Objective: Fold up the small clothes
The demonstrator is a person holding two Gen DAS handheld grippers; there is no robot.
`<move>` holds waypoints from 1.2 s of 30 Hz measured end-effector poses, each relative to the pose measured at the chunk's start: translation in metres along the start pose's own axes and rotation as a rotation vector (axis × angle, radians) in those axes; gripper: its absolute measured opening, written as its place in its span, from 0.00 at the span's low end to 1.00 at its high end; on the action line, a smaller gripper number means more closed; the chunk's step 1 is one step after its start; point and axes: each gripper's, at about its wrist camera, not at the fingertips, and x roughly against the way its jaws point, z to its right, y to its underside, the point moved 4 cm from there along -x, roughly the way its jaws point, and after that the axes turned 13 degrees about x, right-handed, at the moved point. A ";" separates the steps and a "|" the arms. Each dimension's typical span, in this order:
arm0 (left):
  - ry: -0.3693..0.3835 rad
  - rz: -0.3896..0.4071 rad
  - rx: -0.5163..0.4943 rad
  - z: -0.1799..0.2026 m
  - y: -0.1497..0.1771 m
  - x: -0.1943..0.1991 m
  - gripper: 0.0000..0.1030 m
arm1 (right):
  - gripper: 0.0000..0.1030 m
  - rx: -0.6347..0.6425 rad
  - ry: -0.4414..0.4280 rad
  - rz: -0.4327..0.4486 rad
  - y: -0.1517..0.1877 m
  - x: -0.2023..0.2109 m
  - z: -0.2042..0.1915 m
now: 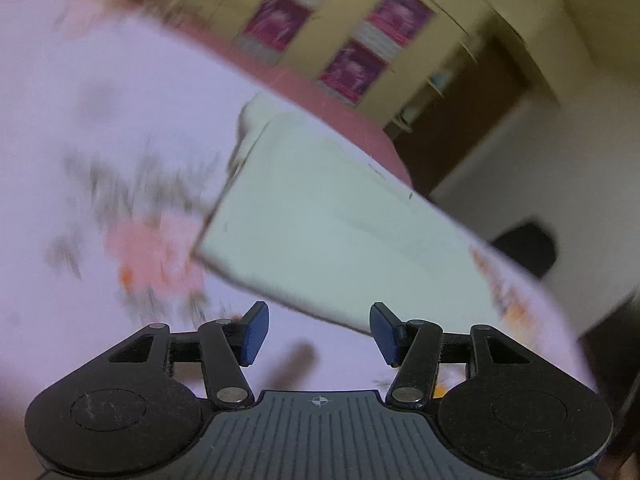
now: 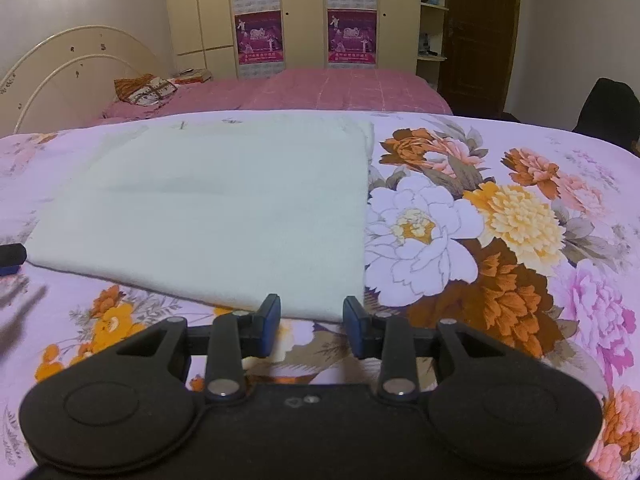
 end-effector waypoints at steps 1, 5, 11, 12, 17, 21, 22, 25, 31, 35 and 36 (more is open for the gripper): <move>0.015 -0.011 0.085 -0.009 0.000 -0.005 0.54 | 0.33 0.000 -0.004 0.006 0.000 0.001 -0.002; 0.088 0.034 0.319 -0.033 -0.005 -0.022 0.54 | 0.16 -0.024 -0.068 0.051 -0.009 0.005 -0.009; 0.106 0.116 0.354 -0.028 -0.026 -0.051 0.54 | 0.08 -0.102 -0.182 0.120 -0.043 -0.011 -0.020; 0.110 0.131 0.358 -0.026 -0.030 -0.056 0.54 | 0.07 -0.111 -0.197 0.122 -0.049 -0.016 -0.022; 0.124 0.170 0.371 -0.023 -0.046 -0.077 0.47 | 0.07 -0.102 -0.253 0.138 -0.081 -0.054 -0.047; 0.106 0.153 0.469 -0.039 -0.054 -0.099 0.06 | 0.06 -0.092 -0.263 0.127 -0.095 -0.083 -0.065; 0.127 0.162 0.479 -0.039 -0.056 -0.099 0.07 | 0.06 -0.090 -0.258 0.131 -0.098 -0.087 -0.068; 0.198 0.214 0.405 -0.023 -0.059 -0.089 0.07 | 0.06 -0.067 -0.251 0.173 -0.109 -0.089 -0.075; 0.148 0.165 0.419 -0.036 -0.063 -0.109 0.07 | 0.00 0.055 -0.188 0.092 -0.101 -0.125 -0.093; 0.144 0.162 0.353 -0.025 -0.072 -0.111 0.07 | 0.00 0.046 -0.190 0.118 -0.098 -0.122 -0.092; 0.149 0.164 0.339 -0.019 -0.077 -0.111 0.07 | 0.00 0.032 -0.196 0.119 -0.098 -0.122 -0.090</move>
